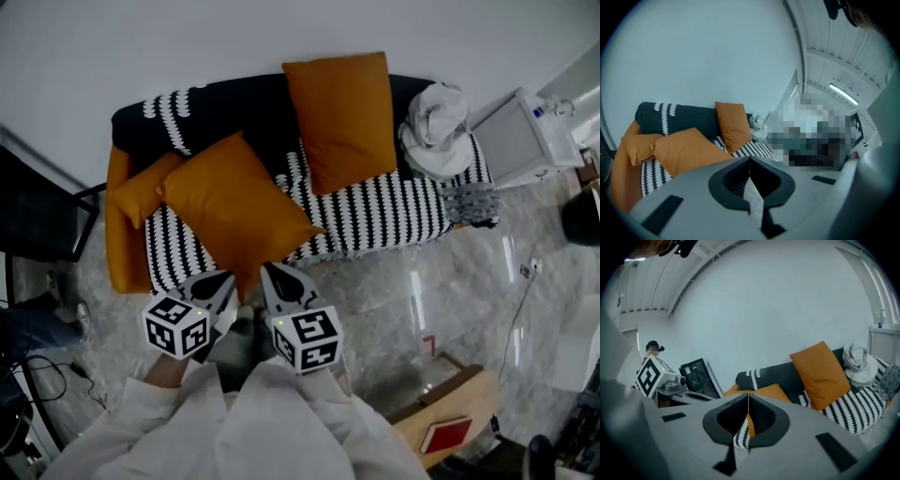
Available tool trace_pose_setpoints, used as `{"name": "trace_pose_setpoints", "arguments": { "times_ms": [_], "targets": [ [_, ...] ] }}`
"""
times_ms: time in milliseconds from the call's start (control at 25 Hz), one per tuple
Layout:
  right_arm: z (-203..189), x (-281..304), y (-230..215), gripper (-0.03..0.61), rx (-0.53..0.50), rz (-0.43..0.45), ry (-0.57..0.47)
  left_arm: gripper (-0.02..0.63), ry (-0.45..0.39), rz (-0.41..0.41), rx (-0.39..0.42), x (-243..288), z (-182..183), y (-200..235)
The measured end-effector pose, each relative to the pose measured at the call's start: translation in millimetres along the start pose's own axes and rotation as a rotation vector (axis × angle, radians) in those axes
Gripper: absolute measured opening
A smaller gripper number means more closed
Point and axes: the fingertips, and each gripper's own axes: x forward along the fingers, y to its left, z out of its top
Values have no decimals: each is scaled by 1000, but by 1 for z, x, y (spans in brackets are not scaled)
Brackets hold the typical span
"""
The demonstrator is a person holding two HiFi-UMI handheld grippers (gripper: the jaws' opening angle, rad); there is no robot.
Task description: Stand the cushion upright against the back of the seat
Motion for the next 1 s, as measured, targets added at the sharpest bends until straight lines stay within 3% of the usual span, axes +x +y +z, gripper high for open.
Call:
{"name": "trace_pose_setpoints", "arguments": {
  "times_ms": [440, 640, 800, 1000],
  "targets": [
    [-49, 29, -9, 14, 55, -3, 83, 6, 81, -18, -42, 25, -40, 28],
    [-80, 47, -4, 14, 50, 12, 116, 6, 24, -17, -50, 37, -60, 38],
    [-109, 57, -1, 14, 42, 20, 152, 6, 24, -32, -52, 47, -79, 38],
    [-150, 69, -9, 14, 104, 11, 181, 6, 38, -46, -61, 69, -108, 52]
  ]
}}
